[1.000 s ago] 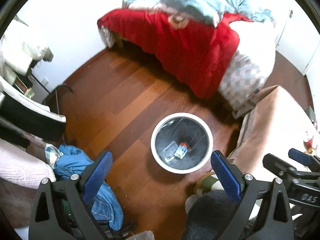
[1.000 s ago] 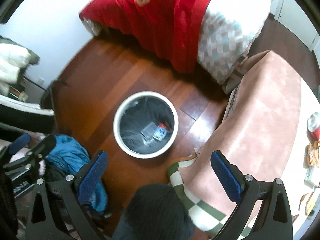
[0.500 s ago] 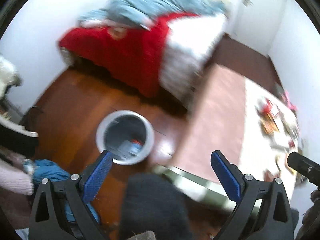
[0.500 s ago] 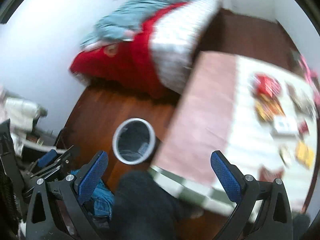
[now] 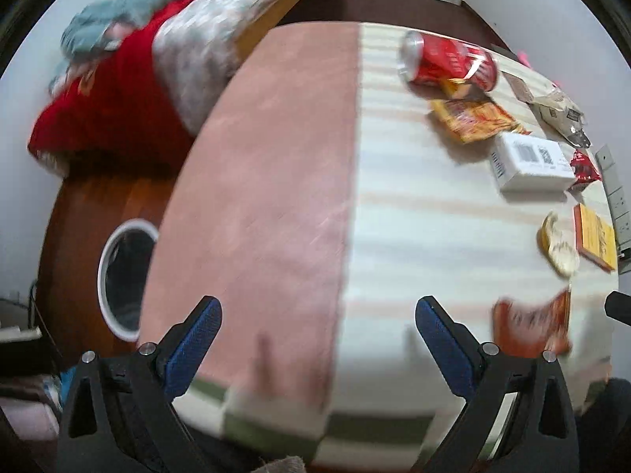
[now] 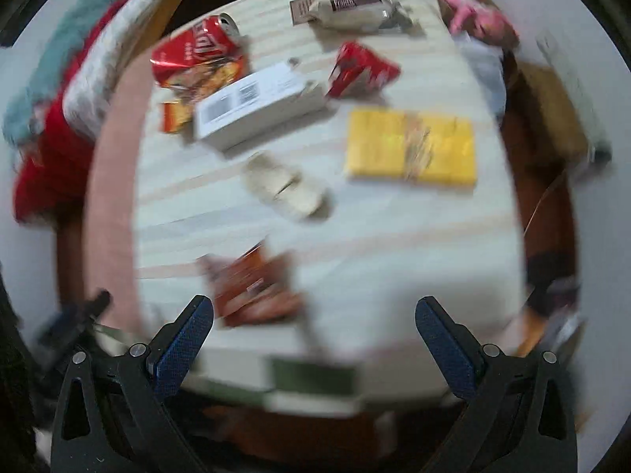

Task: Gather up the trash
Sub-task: 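Grasp the torn white box with the left tool while the right tool grasps the yellow box, then carry white box and yellow box over the bin and release both, then withdraw both tools from the bin back toward the table, then grasp the orange snack bag with the left tool while the right tool grasps the brown wrapper, then carry snack bag and brown wrapper to the bin and release both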

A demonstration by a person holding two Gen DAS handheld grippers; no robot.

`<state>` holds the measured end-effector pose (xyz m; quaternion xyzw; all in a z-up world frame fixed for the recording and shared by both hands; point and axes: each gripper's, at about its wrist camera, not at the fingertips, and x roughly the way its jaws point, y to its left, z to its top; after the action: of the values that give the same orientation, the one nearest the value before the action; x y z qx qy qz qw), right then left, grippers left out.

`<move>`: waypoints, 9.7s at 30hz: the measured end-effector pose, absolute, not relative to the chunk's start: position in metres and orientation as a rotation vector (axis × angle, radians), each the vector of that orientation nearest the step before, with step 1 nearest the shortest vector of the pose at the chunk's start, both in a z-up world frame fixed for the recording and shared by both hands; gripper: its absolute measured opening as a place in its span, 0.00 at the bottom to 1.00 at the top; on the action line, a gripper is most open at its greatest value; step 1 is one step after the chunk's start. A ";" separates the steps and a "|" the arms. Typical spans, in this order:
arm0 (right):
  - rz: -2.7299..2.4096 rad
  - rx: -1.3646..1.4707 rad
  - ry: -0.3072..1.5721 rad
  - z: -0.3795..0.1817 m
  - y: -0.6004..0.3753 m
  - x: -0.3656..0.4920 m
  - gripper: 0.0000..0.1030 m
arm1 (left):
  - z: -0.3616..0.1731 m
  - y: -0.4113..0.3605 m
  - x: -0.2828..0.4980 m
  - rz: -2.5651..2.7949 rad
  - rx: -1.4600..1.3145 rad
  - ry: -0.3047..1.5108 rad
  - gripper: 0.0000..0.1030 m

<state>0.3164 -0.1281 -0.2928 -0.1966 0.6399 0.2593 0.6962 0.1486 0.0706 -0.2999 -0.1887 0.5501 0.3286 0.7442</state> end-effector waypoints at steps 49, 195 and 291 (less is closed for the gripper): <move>0.502 -0.334 1.601 -0.341 -0.145 0.439 0.71 | -0.332 0.010 0.370 -0.025 0.090 1.445 0.50; 0.989 -0.423 1.202 -0.175 0.047 0.137 1.00 | -0.208 0.158 -0.044 0.978 -0.562 0.957 0.98; 1.266 -0.564 1.284 -0.272 0.258 0.024 0.40 | -0.242 0.344 -0.165 0.966 -0.796 0.890 0.38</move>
<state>0.0240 0.2583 -0.2715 -0.2417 0.5509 0.5431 0.5858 -0.1648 0.3437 -0.2423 -0.3600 0.4025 0.4369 0.7194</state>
